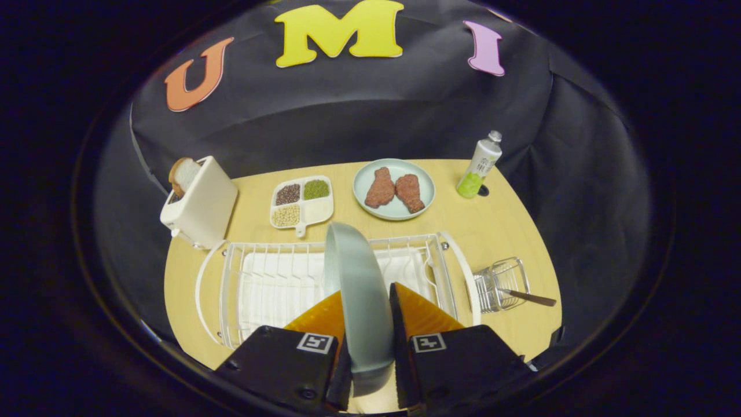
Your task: Take the plate from the dish rack, then take the spoon from the basket and place it into the plate.
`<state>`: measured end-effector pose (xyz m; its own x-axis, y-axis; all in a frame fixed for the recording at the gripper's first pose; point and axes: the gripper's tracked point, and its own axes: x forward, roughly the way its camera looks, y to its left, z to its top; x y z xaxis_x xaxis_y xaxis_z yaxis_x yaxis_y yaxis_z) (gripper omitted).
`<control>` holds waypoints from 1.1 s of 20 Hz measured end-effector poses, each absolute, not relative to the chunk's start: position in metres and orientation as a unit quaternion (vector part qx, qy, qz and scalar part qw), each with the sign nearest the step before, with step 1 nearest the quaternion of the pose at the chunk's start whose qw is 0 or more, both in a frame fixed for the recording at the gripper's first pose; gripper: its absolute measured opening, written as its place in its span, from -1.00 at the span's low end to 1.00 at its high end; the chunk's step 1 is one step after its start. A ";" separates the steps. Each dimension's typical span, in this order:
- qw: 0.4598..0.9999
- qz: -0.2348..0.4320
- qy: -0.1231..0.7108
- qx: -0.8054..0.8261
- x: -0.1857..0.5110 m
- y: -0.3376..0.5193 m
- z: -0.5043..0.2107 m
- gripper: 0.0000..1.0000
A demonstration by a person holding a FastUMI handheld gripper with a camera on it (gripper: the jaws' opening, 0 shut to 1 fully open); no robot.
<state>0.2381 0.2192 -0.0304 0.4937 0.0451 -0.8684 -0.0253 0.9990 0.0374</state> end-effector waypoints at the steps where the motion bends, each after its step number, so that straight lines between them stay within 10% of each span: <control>1: 0.865 0.033 0.501 0.019 0.231 0.220 -0.025 -0.31; 22: 0.779 0.196 0.527 0.278 0.032 0.146 -0.191 -0.36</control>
